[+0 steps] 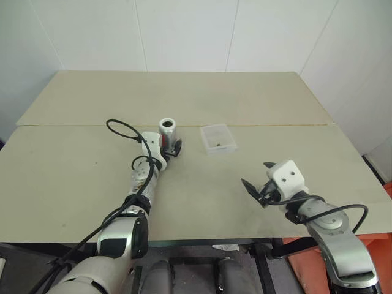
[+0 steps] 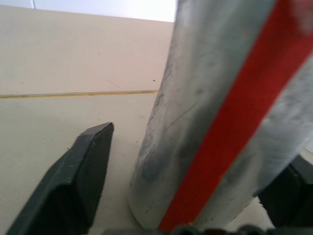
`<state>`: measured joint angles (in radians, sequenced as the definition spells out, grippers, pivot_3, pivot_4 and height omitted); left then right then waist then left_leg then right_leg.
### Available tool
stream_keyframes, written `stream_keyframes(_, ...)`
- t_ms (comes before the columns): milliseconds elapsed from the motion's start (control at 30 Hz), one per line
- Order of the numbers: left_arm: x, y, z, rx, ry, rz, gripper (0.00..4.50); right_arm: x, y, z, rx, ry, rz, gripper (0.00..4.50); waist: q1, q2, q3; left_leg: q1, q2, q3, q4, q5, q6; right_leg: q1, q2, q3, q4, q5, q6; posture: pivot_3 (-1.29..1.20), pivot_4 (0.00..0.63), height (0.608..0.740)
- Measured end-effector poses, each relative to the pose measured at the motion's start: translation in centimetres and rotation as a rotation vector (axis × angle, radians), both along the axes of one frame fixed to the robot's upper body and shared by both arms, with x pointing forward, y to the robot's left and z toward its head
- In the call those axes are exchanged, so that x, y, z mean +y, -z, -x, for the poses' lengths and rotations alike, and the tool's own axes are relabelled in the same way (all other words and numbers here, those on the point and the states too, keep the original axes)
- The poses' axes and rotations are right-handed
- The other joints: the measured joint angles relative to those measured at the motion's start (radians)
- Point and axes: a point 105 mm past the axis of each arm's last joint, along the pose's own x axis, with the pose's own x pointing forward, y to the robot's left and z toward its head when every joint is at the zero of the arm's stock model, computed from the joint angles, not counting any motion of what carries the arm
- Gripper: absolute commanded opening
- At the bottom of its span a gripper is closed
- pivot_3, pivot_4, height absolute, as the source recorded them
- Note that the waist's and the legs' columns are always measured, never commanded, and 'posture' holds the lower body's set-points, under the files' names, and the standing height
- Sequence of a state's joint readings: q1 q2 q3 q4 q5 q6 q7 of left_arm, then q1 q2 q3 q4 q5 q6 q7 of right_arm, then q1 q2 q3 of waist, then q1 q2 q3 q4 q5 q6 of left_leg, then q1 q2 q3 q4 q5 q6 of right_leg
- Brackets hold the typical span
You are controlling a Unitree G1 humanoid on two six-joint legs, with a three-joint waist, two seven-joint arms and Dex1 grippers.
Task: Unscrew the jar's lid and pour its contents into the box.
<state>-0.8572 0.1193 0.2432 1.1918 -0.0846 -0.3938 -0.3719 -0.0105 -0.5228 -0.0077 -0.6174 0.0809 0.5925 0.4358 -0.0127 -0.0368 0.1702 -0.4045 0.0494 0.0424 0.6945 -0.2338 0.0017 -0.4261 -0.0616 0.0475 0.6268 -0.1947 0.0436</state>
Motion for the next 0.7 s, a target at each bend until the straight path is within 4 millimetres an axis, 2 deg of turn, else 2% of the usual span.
stream_keyframes(200, 0.7, 0.0, 0.6, -0.038, -0.015, 0.002, 4.47, 0.1, -0.1, 0.0, -0.001, -0.019, 0.01, 4.5, -0.003, 0.0, 0.0, 0.0, 0.0, 0.0, -0.001, 0.0, 0.0, 0.0, 0.0, 0.0, -0.001, 0.0, 0.0, 0.0, 0.15, 0.74)
stream_keyframes(367, 2.7, -0.1, 2.7, -0.094, -0.042, -0.013, 4.47, 0.0, 0.0, -0.2, 0.004, -0.042, 0.028, 4.5, -0.01, 0.0, 0.0, 0.0, 0.001, 0.0, -0.002, 0.0, 0.0, -0.001, 0.0, 0.0, -0.001, 0.0, -0.001, 0.0, 0.15, 0.74)
stream_keyframes(567, 6.7, 1.0, 10.1, -0.033, 0.015, -0.156, 4.47, -0.4, 0.0, -0.4, 0.015, -0.089, 0.064, 4.5, -0.024, 0.001, -0.001, 0.001, 0.002, 0.001, -0.004, 0.0, 0.0, -0.001, 0.0, 0.001, 0.0, 0.0, -0.003, 0.0, 0.15, 0.74)
stream_keyframes(633, 8.0, 0.6, 12.4, -0.01, 0.048, -0.221, 4.47, -0.7, -0.2, -0.3, 0.02, -0.115, 0.079, 4.5, -0.024, 0.001, 0.0, 0.002, 0.003, 0.001, -0.003, 0.0, 0.0, -0.001, 0.0, 0.0, -0.001, -0.003, -0.001, 0.0, 0.15, 0.74)
stream_keyframes(700, 9.5, -0.6, 15.3, 0.006, 0.144, -0.282, 4.47, -1.4, -1.1, -0.1, 0.021, -0.165, 0.068, 4.5, -0.023, 0.001, 0.0, 0.002, 0.004, 0.001, -0.003, 0.0, 0.0, -0.002, 0.0, 0.0, 0.0, -0.009, -0.006, 0.0, 0.15, 0.74)
